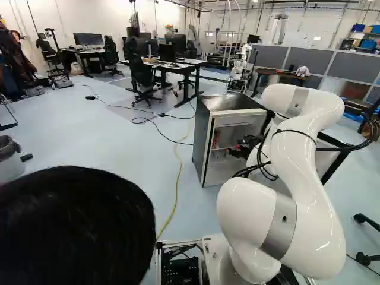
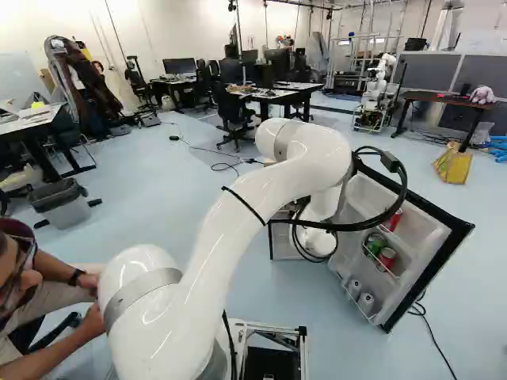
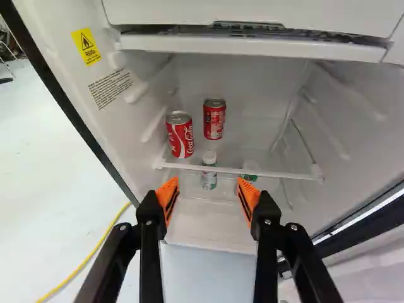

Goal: Grab a drink from the fridge

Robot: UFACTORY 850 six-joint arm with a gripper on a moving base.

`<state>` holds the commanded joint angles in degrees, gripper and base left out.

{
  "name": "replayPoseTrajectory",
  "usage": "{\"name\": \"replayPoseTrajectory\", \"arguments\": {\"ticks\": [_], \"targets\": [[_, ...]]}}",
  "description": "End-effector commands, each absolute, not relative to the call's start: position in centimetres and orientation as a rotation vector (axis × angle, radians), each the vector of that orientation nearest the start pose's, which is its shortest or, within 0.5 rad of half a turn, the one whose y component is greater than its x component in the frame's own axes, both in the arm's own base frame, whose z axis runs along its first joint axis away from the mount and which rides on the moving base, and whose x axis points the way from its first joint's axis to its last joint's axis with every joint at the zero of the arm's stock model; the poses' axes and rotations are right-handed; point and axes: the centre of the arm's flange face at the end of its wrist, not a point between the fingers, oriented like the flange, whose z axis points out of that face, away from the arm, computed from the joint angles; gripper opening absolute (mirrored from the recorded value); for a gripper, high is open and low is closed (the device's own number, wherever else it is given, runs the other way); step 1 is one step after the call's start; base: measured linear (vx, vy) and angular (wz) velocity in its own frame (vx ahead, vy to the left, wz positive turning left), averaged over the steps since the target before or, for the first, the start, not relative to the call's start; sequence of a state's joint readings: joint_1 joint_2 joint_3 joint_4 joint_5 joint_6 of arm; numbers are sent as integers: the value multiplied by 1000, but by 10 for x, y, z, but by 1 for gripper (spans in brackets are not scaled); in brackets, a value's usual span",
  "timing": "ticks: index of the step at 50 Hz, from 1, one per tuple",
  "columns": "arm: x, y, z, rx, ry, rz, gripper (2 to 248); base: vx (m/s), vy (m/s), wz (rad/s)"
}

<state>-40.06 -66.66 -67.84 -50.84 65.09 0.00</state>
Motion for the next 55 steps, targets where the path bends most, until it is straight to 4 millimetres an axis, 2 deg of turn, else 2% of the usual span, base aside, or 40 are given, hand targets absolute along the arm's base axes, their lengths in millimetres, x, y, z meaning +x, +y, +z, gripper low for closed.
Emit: {"name": "replayPoseTrajectory", "arguments": {"ticks": [21,37,55], "targets": [[487,-319,57,-2545,-277,-1671,148,0,0,0],[510,-317,53,-2525,-329,-1699,148,0,0,0],[537,-306,49,-2493,-398,-1721,148,0,0,0]]}}
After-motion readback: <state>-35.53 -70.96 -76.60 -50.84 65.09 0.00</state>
